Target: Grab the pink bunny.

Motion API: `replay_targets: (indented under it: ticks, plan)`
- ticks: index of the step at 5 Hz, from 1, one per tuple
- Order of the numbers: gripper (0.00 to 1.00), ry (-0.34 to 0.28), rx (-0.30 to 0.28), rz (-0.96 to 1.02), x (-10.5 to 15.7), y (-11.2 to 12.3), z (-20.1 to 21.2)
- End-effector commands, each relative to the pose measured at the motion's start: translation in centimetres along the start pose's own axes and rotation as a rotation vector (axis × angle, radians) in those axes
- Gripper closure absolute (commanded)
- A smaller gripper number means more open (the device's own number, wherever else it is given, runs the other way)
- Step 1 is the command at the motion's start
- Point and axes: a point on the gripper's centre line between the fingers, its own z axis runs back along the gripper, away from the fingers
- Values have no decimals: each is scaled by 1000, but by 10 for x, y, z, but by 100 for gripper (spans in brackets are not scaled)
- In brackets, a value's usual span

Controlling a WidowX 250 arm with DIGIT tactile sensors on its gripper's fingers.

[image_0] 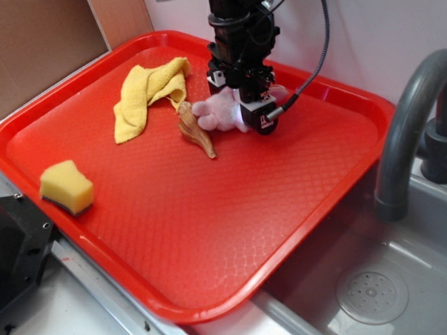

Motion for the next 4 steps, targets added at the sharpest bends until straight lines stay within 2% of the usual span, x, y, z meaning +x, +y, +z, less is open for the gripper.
replay_targets:
  ticks: [1,2,3,4]
  plan:
    - [100,-151,129,68,-21,-5,80]
    - [100,-224,107,131,-42,-5,129]
    - [100,-247,106,166,-66,-9,163]
    - [100,-220,40,164,-102,-10,175]
